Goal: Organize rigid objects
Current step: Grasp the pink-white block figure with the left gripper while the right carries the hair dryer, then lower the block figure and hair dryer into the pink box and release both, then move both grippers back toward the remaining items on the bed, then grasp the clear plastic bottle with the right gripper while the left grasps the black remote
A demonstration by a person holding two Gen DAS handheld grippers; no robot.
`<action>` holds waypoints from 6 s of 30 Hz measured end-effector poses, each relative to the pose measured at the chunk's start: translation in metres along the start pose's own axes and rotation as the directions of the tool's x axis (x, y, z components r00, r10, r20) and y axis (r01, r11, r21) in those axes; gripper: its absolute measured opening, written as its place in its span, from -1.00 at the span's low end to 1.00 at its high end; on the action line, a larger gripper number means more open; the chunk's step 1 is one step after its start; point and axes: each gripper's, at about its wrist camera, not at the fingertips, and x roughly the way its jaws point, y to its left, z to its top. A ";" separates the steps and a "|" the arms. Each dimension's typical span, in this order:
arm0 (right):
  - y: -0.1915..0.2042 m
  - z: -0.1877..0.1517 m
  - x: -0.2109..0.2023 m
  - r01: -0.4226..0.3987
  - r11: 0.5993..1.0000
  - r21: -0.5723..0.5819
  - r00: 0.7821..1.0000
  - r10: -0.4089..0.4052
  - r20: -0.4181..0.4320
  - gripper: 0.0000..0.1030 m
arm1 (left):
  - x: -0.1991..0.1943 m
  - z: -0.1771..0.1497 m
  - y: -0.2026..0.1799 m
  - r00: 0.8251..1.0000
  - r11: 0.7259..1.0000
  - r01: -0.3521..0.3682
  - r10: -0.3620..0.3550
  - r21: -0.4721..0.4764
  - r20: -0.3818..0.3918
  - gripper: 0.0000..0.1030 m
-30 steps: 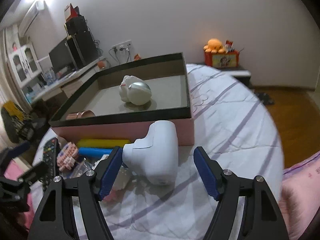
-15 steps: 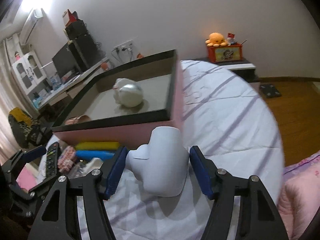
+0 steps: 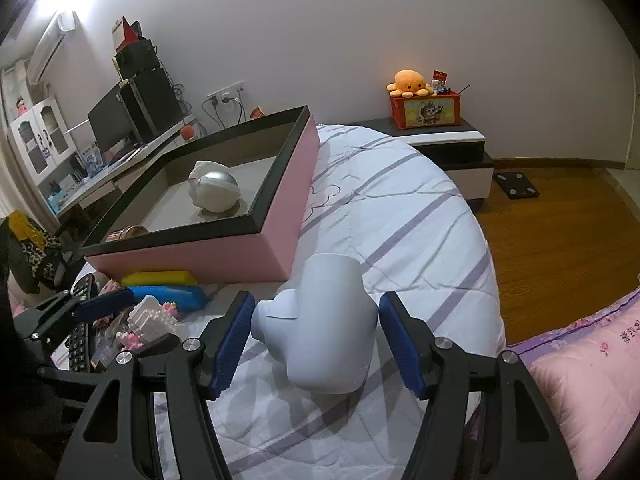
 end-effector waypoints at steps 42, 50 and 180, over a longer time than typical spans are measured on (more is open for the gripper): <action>0.112 0.073 0.030 0.019 0.971 -0.240 0.994 0.008 0.110 0.28 | -0.011 0.072 0.140 0.990 0.975 0.011 0.020 -0.220 0.141 -0.36; 0.114 0.077 0.061 0.047 0.965 -0.257 0.998 -0.033 0.059 0.29 | 0.027 0.073 0.142 0.997 0.975 0.026 -0.009 -0.220 0.078 -0.35; 0.115 -0.023 0.045 0.041 0.980 -0.194 0.991 -0.065 -0.117 0.21 | -0.051 -0.110 0.136 0.996 0.934 -0.091 0.076 -0.347 -0.055 0.92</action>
